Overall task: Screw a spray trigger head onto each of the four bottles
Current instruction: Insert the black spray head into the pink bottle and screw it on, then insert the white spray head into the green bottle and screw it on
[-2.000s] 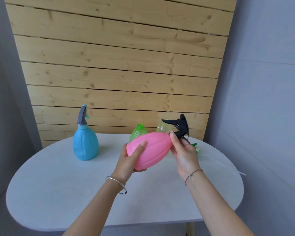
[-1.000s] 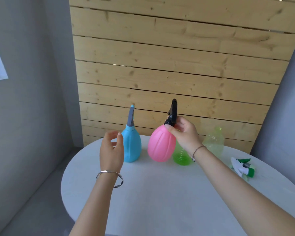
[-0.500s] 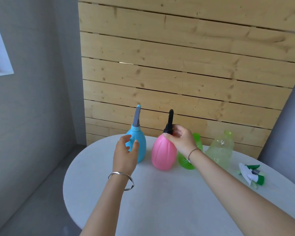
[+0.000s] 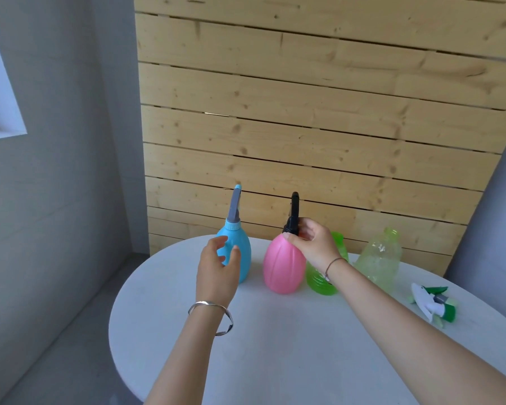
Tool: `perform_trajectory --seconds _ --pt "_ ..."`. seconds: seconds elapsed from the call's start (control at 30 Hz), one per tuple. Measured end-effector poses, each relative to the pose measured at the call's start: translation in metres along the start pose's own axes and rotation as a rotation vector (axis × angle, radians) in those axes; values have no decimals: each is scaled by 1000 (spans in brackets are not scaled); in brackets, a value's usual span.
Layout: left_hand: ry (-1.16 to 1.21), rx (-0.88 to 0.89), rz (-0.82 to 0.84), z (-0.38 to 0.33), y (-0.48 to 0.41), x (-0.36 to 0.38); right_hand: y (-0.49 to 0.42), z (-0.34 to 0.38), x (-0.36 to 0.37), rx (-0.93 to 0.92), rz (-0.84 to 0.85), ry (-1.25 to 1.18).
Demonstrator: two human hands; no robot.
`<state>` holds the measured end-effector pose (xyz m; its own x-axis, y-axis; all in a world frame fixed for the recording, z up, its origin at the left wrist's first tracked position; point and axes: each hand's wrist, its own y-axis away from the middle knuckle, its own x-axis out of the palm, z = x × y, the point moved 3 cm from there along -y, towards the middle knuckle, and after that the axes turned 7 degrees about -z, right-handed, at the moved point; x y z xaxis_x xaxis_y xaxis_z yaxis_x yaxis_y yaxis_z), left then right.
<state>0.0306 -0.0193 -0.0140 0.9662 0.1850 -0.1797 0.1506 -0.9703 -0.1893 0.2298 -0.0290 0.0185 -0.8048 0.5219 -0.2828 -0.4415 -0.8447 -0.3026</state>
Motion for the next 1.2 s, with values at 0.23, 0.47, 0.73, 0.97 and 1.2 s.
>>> perform_trajectory --seconds 0.23,0.47,0.73,0.97,1.2 --pt "-8 16 6 0 2 3 1 1 -3 27 25 8" --pt "-21 39 18 -2 5 8 7 9 -18 -30 9 77" --pt "7 76 140 -12 19 32 4 0 -66 -139 -74 602" --pt "30 108 209 -22 34 51 19 -9 -82 -133 -137 490" --pt "26 144 423 -33 68 86 48 -1 -109 -185 -258 245"
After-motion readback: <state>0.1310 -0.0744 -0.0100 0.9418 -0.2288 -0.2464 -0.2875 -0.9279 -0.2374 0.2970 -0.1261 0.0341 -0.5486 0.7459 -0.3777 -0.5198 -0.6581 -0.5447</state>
